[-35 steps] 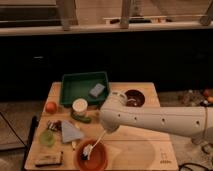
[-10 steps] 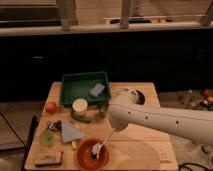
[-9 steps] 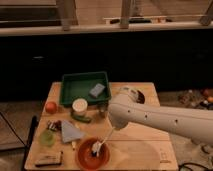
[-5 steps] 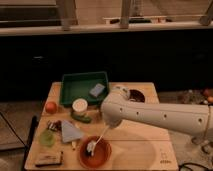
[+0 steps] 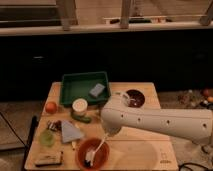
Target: Wipe red bowl with brush
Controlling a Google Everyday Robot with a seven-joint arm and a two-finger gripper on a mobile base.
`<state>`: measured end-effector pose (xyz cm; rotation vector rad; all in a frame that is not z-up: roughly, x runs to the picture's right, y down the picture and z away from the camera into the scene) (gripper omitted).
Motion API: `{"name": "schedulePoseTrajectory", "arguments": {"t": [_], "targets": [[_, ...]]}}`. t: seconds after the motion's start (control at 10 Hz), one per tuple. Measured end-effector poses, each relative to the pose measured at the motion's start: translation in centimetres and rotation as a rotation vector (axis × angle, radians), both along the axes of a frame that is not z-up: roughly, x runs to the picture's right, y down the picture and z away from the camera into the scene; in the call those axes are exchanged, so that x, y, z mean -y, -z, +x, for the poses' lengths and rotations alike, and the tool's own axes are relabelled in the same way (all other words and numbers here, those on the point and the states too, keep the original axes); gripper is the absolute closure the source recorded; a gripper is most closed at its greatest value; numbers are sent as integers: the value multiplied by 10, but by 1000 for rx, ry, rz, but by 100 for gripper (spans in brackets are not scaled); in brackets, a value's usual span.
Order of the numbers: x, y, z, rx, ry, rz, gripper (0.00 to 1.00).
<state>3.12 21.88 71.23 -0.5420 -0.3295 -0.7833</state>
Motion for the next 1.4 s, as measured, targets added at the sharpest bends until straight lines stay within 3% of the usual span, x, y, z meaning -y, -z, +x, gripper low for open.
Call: {"name": "schedulePoseTrajectory", "arguments": {"t": [0.4,0.8,1.4], "targets": [[24,-16,15,-67,-21,52,97],[22,-25,0,-43,-31,51,97],[11,-20,0,5,-41,32,97]]}}
